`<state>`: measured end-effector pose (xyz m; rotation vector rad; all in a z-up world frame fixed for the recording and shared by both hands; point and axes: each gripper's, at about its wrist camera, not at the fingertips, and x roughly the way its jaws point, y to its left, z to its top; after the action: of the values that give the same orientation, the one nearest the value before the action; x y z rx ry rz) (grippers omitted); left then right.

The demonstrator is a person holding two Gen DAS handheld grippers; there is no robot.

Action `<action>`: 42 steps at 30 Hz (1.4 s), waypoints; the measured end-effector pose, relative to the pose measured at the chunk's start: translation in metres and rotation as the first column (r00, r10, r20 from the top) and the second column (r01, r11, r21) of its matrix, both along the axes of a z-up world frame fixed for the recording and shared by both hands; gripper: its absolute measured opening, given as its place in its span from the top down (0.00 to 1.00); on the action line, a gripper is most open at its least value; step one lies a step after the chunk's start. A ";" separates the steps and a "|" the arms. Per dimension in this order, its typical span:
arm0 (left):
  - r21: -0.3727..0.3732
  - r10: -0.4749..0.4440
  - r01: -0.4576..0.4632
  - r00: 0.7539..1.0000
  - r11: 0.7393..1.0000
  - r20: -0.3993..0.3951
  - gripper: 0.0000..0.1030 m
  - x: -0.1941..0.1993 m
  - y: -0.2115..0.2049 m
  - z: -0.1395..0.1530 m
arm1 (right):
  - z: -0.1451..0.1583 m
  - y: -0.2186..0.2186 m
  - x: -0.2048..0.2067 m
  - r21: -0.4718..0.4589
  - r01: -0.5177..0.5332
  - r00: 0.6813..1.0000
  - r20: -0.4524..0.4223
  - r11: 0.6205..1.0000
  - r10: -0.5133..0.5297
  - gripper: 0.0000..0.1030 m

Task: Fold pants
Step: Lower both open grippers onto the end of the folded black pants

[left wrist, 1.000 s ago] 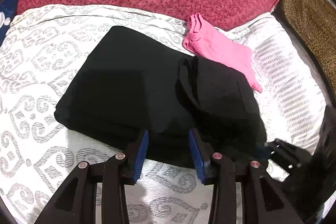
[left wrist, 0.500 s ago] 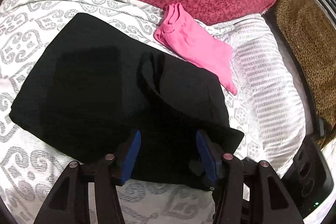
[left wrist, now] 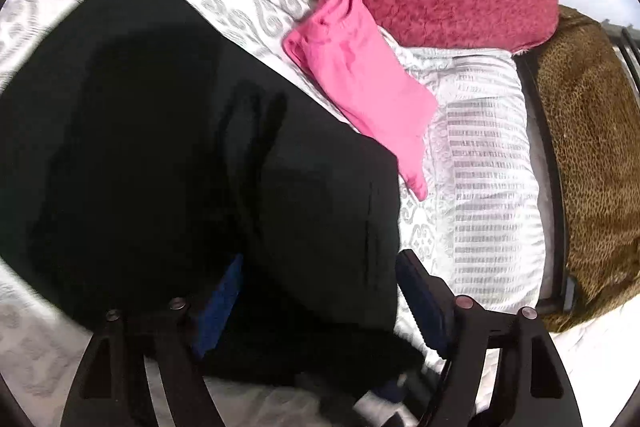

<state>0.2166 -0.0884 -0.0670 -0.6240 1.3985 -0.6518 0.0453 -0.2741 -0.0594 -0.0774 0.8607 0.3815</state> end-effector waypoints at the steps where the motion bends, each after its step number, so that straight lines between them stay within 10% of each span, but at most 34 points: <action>1: 0.007 -0.011 0.011 1.000 1.000 0.016 0.32 0.002 -0.008 0.001 | 0.000 0.001 -0.002 -0.015 0.000 1.000 0.008 1.000 0.001 0.79; 4: 0.176 -0.073 0.054 0.992 0.983 0.099 0.82 0.002 -0.029 0.004 | 0.002 0.003 -0.003 -0.038 -0.001 1.000 0.022 0.999 0.002 0.79; 7: 0.205 -0.120 0.088 0.981 0.975 0.151 0.83 0.000 -0.030 0.009 | 0.003 -0.002 -0.004 -0.039 -0.009 1.000 0.010 0.999 0.009 0.77; 12: 0.270 -0.181 0.111 0.951 0.956 0.250 0.84 0.001 -0.021 0.036 | 0.016 -0.033 -0.025 0.061 -0.007 1.000 0.004 0.998 0.007 0.49; 22: 0.484 -0.325 0.091 0.844 0.870 0.426 0.83 0.018 0.011 0.111 | 0.027 -0.109 -0.014 0.183 0.316 0.948 -0.104 0.931 -0.302 0.42; 25: 0.533 -0.328 0.078 0.859 0.842 0.393 0.82 0.032 0.037 0.096 | 0.007 -0.100 -0.002 0.097 0.350 0.928 -0.169 0.932 -0.331 0.42; 29: 0.581 -0.300 0.080 0.908 0.810 0.294 0.79 0.044 0.069 0.050 | -0.013 -0.091 0.009 0.222 0.340 0.916 -0.300 0.914 -0.268 0.42; 35: 0.551 -0.279 0.055 0.901 0.833 0.332 0.79 0.037 0.081 0.031 | -0.020 -0.078 0.019 0.201 0.330 0.910 -0.329 0.922 -0.254 0.42; 42: 0.666 -0.338 0.023 0.874 0.746 0.349 0.39 0.038 0.081 0.026 | -0.021 -0.078 0.025 0.208 0.329 0.908 -0.338 0.921 -0.248 0.42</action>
<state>0.2543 -0.0072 -0.0409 0.2304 1.1382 -0.3839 0.0701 -0.3520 -0.0808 0.3629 1.1036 0.2231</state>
